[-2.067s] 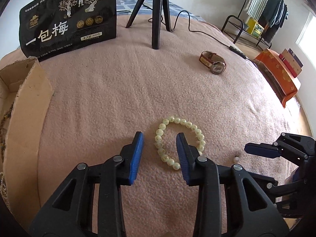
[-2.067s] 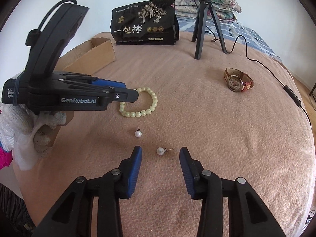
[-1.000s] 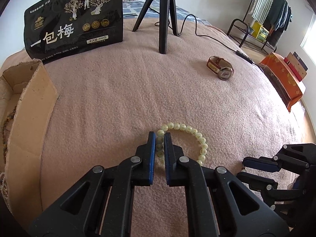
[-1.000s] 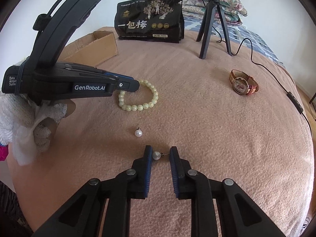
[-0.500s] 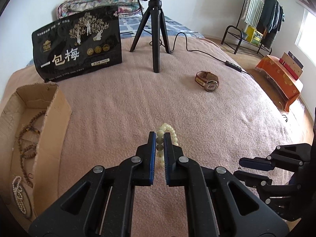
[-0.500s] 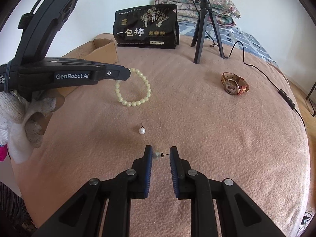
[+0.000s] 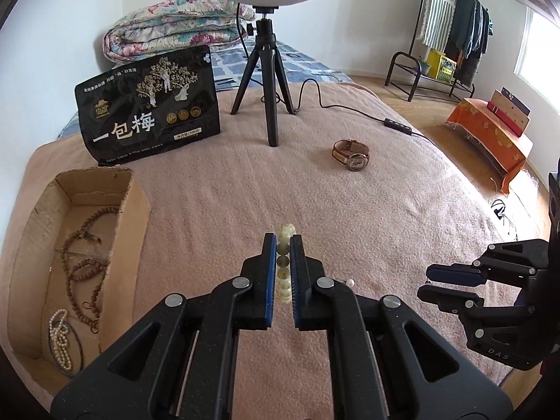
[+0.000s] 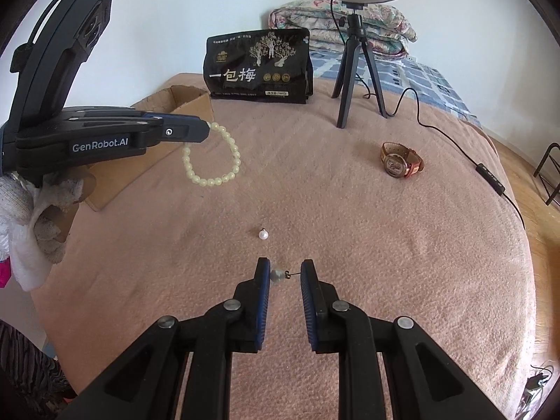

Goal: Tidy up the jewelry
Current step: 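Carry the bracelet over the box with the left gripper while the right gripper carries the pearl earring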

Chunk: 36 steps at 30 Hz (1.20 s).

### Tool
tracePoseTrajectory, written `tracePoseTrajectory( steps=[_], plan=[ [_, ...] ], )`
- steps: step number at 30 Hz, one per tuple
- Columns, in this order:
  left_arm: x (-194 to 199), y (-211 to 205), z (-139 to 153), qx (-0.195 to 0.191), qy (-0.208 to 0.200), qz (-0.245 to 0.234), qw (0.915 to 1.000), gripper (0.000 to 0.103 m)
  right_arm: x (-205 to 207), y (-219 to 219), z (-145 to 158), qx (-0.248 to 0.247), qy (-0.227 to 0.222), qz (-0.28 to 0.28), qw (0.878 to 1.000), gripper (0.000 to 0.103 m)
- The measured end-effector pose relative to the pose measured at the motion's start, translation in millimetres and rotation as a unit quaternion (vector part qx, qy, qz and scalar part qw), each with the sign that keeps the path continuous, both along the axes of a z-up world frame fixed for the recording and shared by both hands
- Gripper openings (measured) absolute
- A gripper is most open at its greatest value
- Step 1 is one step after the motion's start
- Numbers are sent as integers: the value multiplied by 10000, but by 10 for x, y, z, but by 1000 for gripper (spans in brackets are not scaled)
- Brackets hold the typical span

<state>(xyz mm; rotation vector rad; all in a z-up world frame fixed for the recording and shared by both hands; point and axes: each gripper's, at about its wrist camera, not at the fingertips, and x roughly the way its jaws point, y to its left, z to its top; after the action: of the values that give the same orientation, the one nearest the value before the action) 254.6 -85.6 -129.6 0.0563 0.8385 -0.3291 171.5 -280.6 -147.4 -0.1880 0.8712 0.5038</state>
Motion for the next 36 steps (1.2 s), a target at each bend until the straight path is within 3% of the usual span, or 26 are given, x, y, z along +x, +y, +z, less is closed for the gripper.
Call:
tracePoseTrajectory(
  steps=[21, 36],
  plan=[
    [-447, 758, 597, -202, -483, 350, 9980, 5, -166, 560, 543, 27, -356, 329, 9988, 16],
    [-659, 1530, 718, 70, -759, 842, 9935, 5, -20, 1191, 798, 451, -402, 517, 9968, 16]
  ],
)
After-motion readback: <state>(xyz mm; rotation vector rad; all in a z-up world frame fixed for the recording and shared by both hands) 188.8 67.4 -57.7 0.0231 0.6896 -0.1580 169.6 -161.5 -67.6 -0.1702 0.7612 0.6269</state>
